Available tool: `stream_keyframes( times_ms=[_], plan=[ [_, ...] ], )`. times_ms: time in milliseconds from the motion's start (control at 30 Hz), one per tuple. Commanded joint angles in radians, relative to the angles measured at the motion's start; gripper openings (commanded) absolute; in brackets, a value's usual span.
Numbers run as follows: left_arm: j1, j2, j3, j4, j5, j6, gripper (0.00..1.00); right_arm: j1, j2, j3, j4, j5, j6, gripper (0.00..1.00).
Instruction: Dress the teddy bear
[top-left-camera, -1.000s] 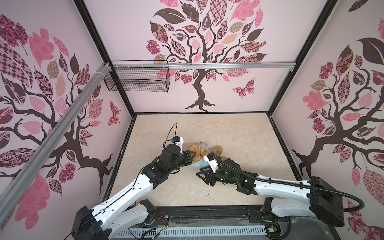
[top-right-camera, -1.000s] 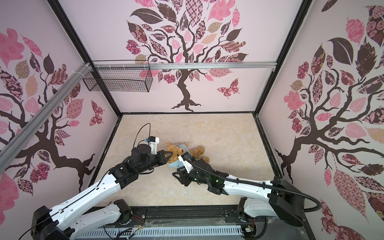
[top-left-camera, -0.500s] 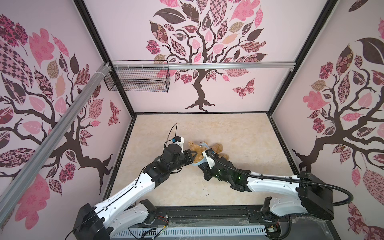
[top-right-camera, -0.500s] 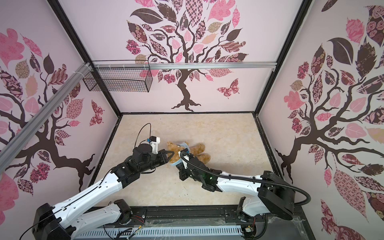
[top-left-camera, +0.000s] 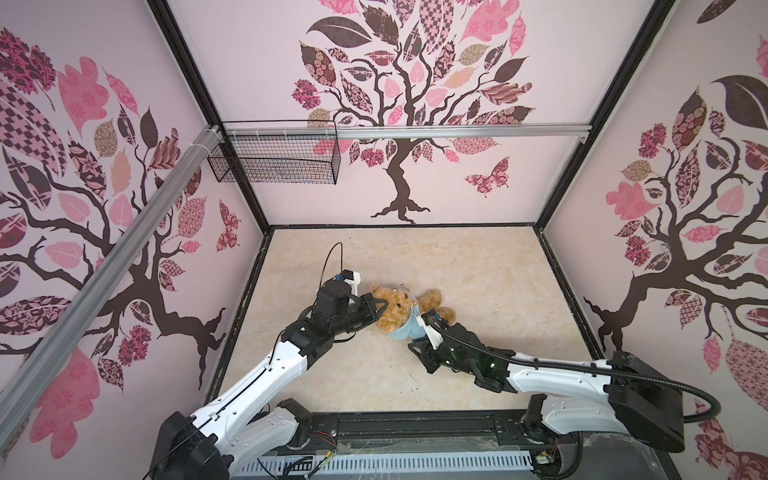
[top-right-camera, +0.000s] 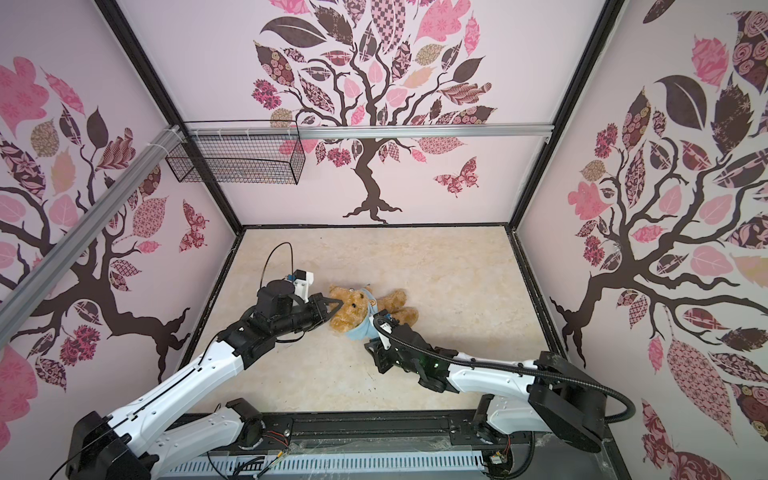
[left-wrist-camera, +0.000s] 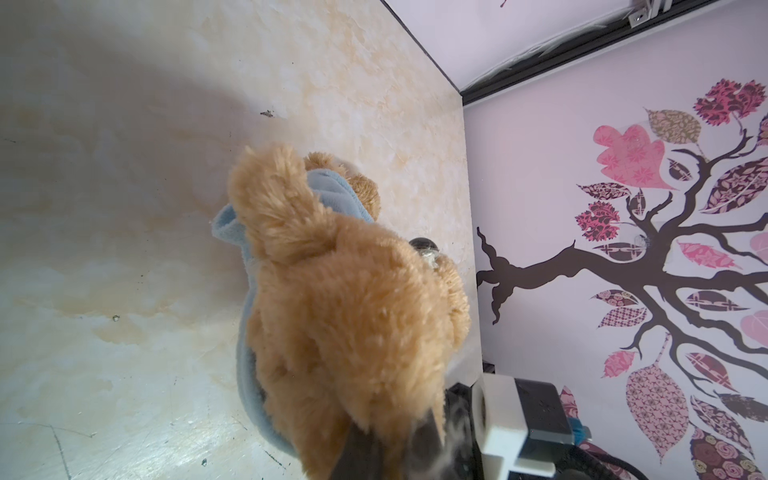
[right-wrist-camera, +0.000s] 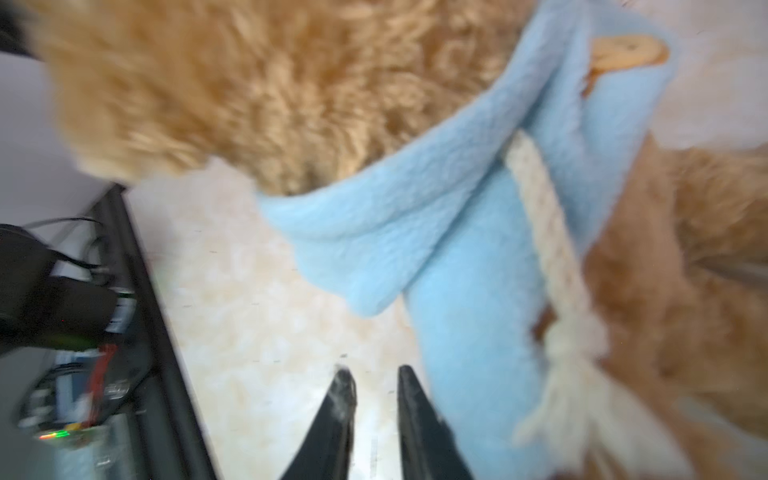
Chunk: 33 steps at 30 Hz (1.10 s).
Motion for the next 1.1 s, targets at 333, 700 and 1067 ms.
stream_keyframes(
  times_ms=[333,700,1067],
  plan=[
    [0.280,0.037,-0.047,0.230,0.487,-0.168,0.00,-0.451,-0.191,0.041,-0.139,-0.556,0.167,0.33],
    [0.287,0.058,-0.051,0.162,0.529,-0.086,0.00,-0.440,0.047,0.144,-0.063,-0.494,0.148,0.26],
    [0.250,0.139,-0.078,0.237,0.529,-0.083,0.00,-0.288,0.167,0.279,-0.070,-0.511,0.127,0.19]
  ],
)
